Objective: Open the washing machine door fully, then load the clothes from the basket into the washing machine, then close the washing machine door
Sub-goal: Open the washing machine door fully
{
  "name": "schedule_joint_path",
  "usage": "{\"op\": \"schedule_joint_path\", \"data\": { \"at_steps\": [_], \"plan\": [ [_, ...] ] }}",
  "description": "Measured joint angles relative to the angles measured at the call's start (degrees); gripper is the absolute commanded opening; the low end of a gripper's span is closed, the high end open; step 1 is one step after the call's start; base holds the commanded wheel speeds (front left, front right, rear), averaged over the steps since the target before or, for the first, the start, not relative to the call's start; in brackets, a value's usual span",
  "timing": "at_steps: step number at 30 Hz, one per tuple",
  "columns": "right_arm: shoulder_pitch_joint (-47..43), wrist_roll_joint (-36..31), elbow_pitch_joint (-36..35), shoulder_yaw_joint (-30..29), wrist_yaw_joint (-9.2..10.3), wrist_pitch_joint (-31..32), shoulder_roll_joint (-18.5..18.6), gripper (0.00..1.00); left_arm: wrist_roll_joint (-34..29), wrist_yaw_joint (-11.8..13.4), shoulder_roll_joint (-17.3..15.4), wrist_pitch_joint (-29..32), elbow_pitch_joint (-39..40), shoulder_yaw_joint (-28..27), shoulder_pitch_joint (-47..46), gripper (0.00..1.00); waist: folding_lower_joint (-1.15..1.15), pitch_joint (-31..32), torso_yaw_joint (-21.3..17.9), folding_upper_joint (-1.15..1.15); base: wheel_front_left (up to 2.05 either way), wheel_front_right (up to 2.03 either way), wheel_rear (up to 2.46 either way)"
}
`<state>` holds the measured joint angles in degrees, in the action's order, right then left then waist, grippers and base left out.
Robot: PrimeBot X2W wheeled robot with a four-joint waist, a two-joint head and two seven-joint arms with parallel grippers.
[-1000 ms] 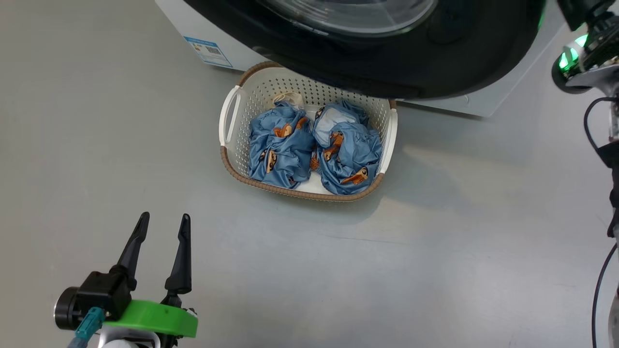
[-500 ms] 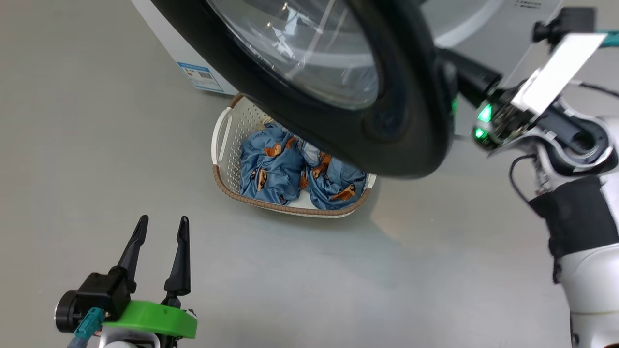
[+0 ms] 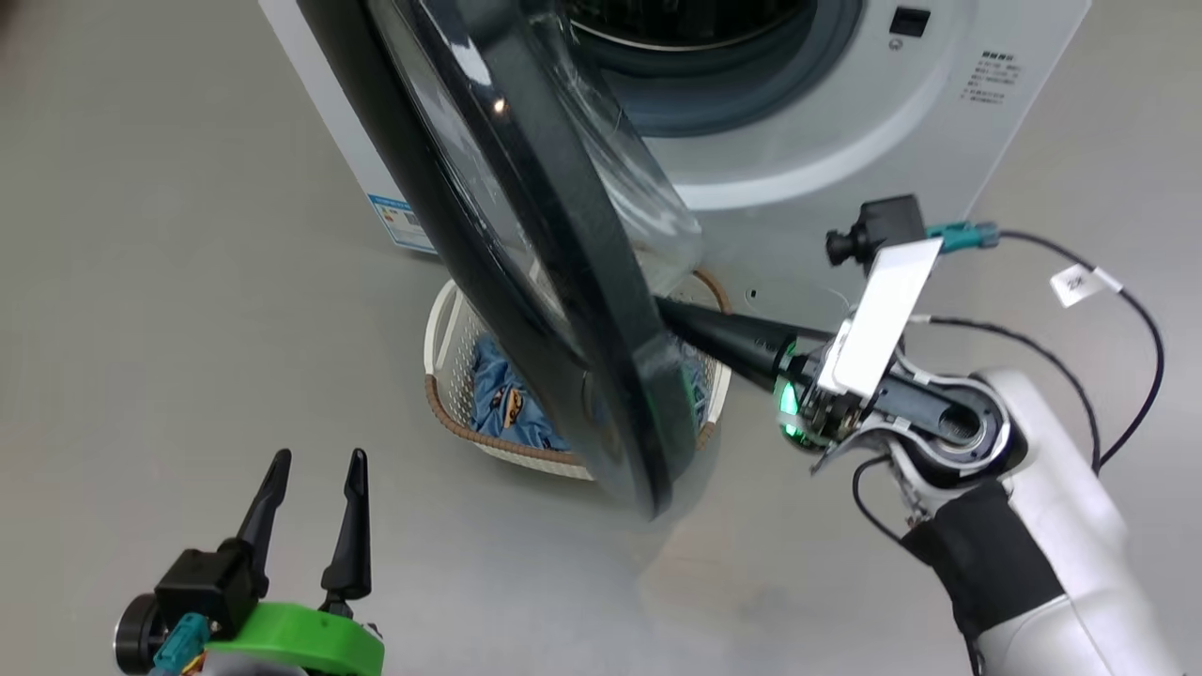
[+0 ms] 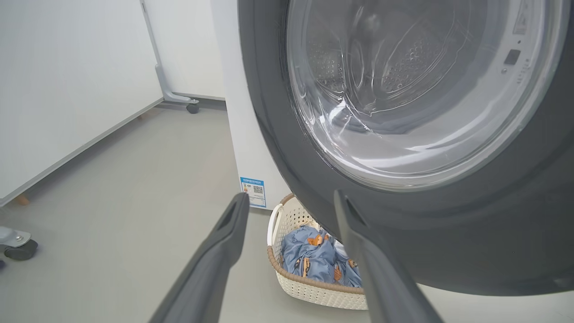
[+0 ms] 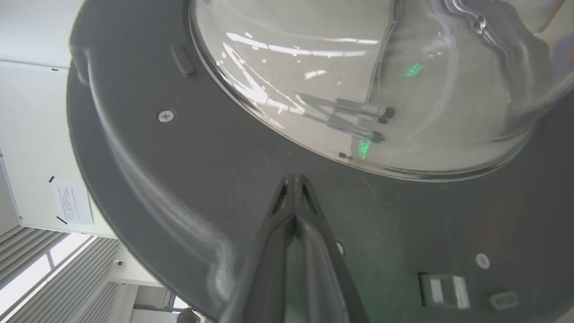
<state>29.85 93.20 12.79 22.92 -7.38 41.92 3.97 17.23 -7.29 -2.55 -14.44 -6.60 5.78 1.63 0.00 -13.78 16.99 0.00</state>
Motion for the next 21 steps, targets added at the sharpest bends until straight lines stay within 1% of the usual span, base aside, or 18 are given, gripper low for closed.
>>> {"op": "schedule_joint_path", "data": {
  "at_steps": [7,13,18,21],
  "plan": [
    [-4.6,0.0,0.0,2.9,0.0,-3.0,-0.1,0.0,0.1,0.0,0.0,0.0,-0.5,0.7,2.1,1.0,0.0,4.0,1.9,0.0,0.0,0.0,0.0],
    [-7.8,0.1,0.3,5.6,0.0,-7.5,-0.2,0.0,1.1,0.0,0.0,0.0,-0.6,1.6,4.7,1.0,0.0,7.5,5.5,0.0,0.0,0.0,0.0],
    [-9.0,3.1,-0.5,8.2,0.01,-11.8,0.0,0.0,2.0,0.0,0.0,0.0,-0.5,1.7,6.1,1.0,0.0,9.5,8.6,0.0,0.0,0.0,0.0],
    [-9.1,4.1,-0.8,11.2,0.01,-13.6,0.1,0.0,2.1,0.0,0.0,0.0,0.1,1.3,7.4,1.0,0.0,10.4,10.4,0.0,0.0,0.0,0.0]
  ]
}}
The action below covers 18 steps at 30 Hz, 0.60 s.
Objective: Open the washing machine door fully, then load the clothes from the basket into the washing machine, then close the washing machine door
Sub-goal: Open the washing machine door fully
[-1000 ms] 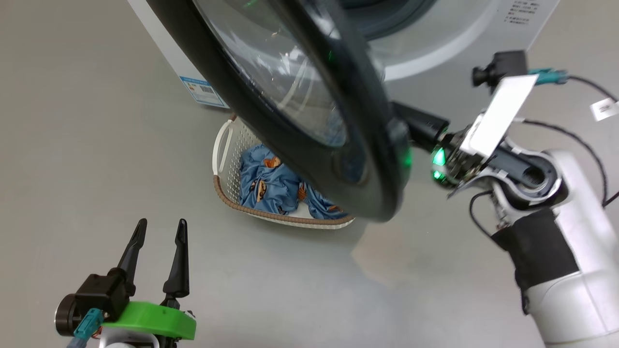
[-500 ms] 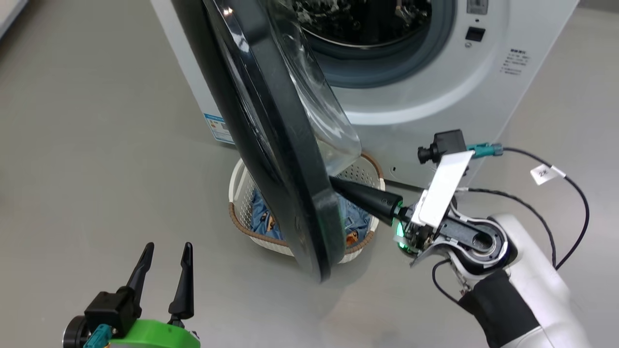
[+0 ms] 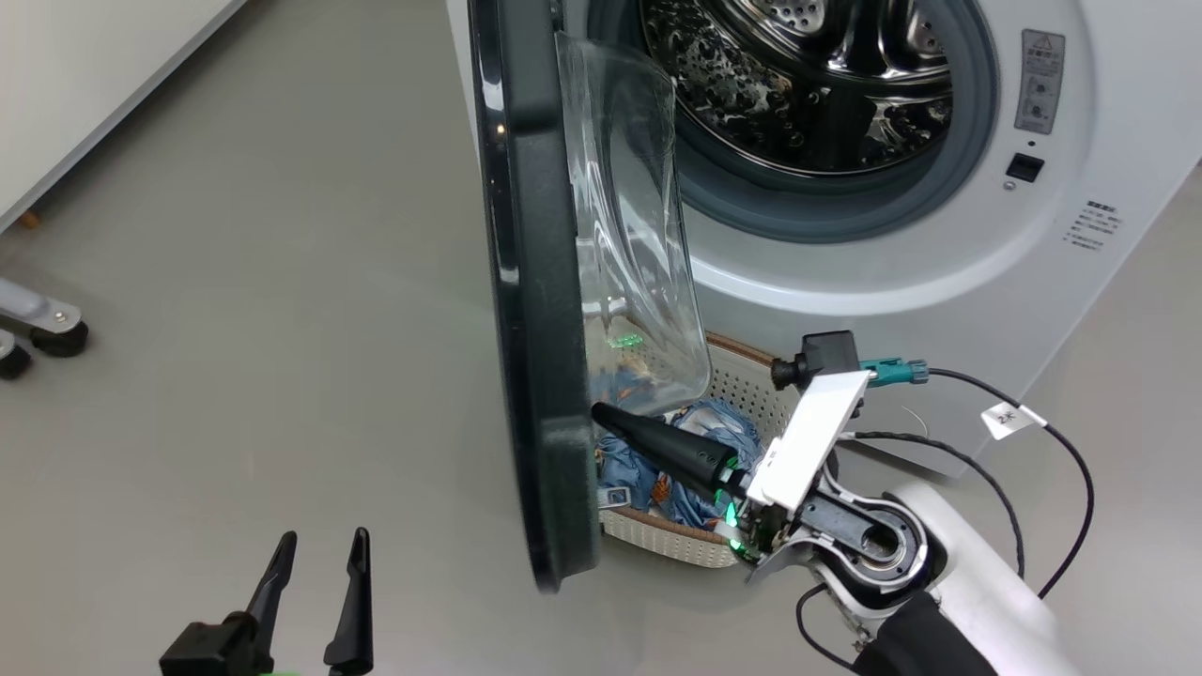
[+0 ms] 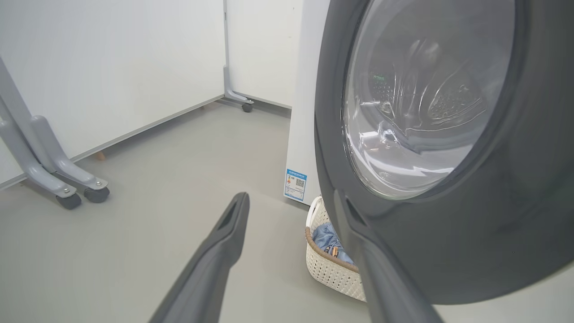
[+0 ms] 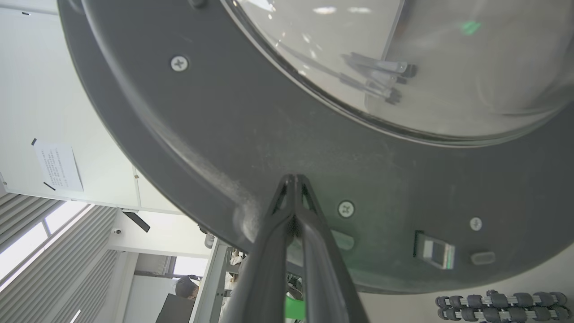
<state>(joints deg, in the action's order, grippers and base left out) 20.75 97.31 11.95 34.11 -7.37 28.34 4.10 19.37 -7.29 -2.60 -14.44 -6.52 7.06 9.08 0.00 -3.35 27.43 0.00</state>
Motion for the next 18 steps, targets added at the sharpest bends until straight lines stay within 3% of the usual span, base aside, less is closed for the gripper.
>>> {"op": "schedule_joint_path", "data": {
  "at_steps": [8,18],
  "plan": [
    [0.7,2.1,-0.4,5.3,0.0,-3.2,-0.5,0.0,1.1,0.0,-0.1,0.0,1.6,-2.1,0.6,1.0,0.0,1.2,2.5,0.0,0.0,0.0,0.0],
    [1.5,0.1,-2.1,6.7,-0.01,-5.5,-0.5,0.0,1.3,0.0,-0.1,0.0,3.2,-7.1,1.8,1.0,0.0,2.9,0.6,0.0,0.0,0.0,0.0]
  ]
}}
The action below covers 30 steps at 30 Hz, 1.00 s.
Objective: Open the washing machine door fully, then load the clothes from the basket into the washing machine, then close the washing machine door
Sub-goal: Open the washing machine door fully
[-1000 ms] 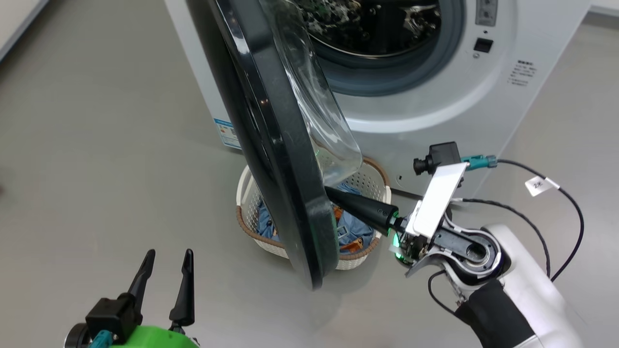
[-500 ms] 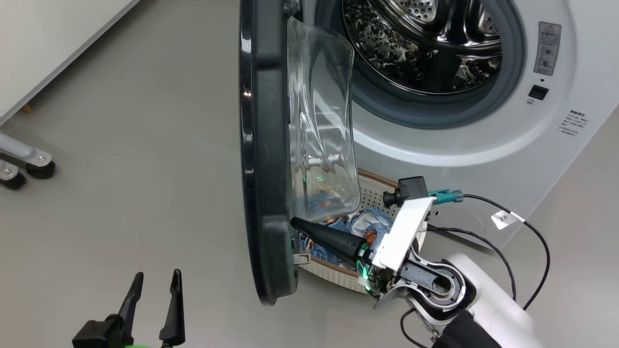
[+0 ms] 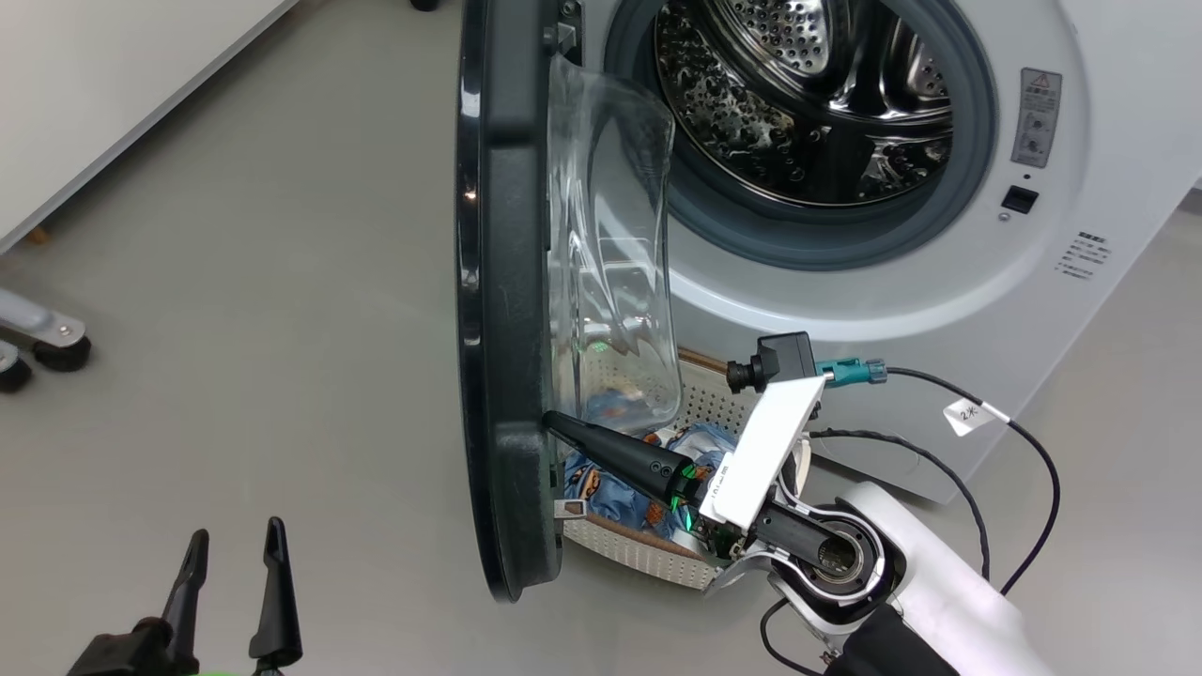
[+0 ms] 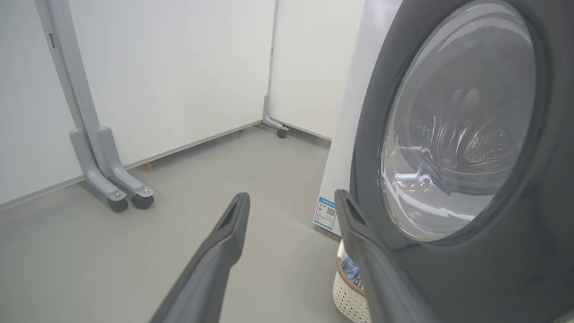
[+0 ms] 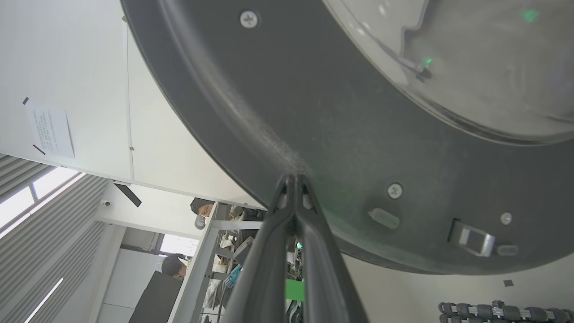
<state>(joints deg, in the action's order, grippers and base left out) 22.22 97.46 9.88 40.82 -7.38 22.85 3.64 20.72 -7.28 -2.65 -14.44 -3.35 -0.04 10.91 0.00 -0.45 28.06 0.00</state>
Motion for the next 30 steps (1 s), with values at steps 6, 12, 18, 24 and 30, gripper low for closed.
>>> {"op": "schedule_joint_path", "data": {
  "at_steps": [6,12,18,24,30],
  "plan": [
    [1.6,-8.2,-3.5,-0.8,0.0,-2.6,0.4,0.75,0.0,0.5,0.0,0.0,2.1,-3.8,0.2,1.0,0.0,0.2,-3.4,0.0,0.0,0.0,0.0],
    [1.9,-16.8,-7.1,-3.3,0.0,-8.9,6.3,1.0,-0.1,0.8,0.1,0.0,2.4,-6.3,0.9,1.0,0.0,0.1,-7.7,0.0,0.0,0.0,0.0],
    [0.8,-26.6,-7.6,-6.2,0.0,-17.8,13.1,1.0,-0.1,0.8,0.1,0.0,3.6,-9.1,1.1,1.0,0.0,-0.1,-12.2,0.0,0.0,0.0,0.0],
    [-1.8,-34.6,-7.4,-7.7,-0.01,-25.4,17.9,1.0,-0.1,0.8,0.1,0.0,4.0,-11.0,1.2,1.0,0.0,-0.3,-15.9,0.0,0.0,0.0,0.0],
    [-7.9,-40.4,-4.9,-11.1,-0.04,-35.2,20.6,1.0,-0.9,0.8,0.1,0.0,4.2,-11.8,2.1,1.0,0.0,-0.3,-20.0,0.0,0.0,0.0,0.0]
  ]
}}
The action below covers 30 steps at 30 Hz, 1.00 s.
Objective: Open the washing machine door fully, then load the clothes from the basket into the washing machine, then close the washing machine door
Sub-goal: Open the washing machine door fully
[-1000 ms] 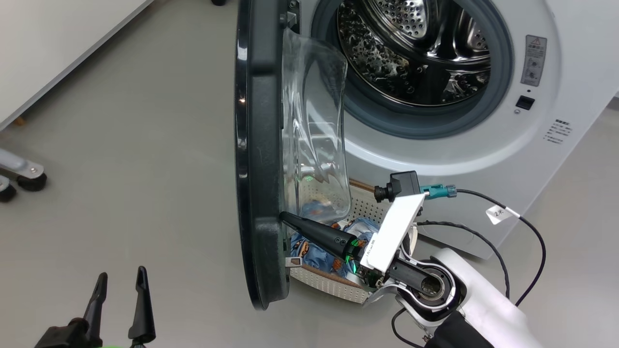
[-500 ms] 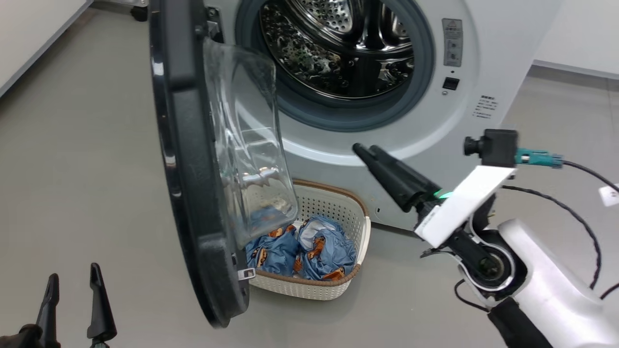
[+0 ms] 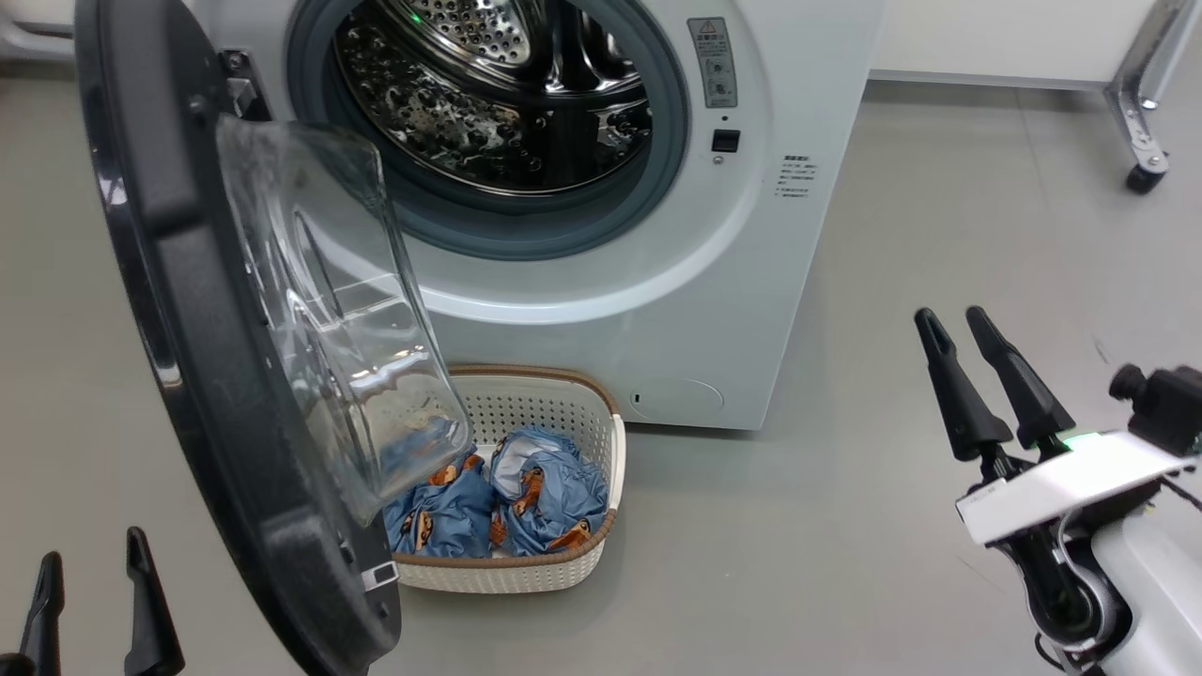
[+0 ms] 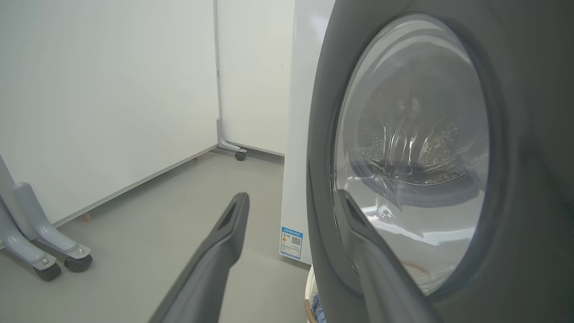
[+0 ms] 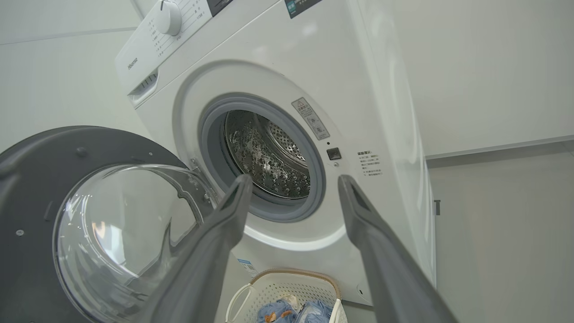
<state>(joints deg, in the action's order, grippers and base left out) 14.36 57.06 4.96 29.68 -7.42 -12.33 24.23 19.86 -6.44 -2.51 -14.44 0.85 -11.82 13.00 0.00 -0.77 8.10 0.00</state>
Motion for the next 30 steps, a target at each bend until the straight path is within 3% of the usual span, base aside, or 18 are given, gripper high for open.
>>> {"op": "schedule_joint_path", "data": {
  "at_steps": [3,10,16,21,30],
  "plan": [
    [-3.7,-1.8,1.4,-1.2,0.63,-3.7,0.6,1.0,-0.3,0.0,0.0,0.0,0.0,-0.8,1.1,1.0,0.0,0.1,-1.8,0.0,0.0,0.0,0.0],
    [-10.3,-7.3,3.4,-4.8,3.89,-3.1,1.7,1.0,-0.6,-0.1,0.0,0.0,-0.2,-1.1,2.3,1.0,0.0,0.3,-5.0,0.0,0.0,0.0,0.0],
    [-14.3,-13.5,2.6,-12.7,6.99,-2.5,0.0,1.0,-0.6,-0.1,0.0,0.0,-0.5,-1.0,2.6,1.0,0.0,0.8,-6.2,0.0,0.0,0.0,0.0],
    [-16.2,-22.7,0.8,-15.2,8.15,-2.5,-1.0,1.0,0.0,-0.1,0.1,0.0,-0.7,-0.7,3.8,1.0,0.0,1.0,-7.0,0.0,0.0,0.0,0.0],
    [-21.1,-30.0,-1.8,-17.8,9.37,-2.5,-5.1,1.0,0.2,-0.1,0.0,0.0,-0.9,-0.2,4.0,1.0,0.0,1.0,-7.8,0.0,0.0,0.0,0.0]
  ]
}}
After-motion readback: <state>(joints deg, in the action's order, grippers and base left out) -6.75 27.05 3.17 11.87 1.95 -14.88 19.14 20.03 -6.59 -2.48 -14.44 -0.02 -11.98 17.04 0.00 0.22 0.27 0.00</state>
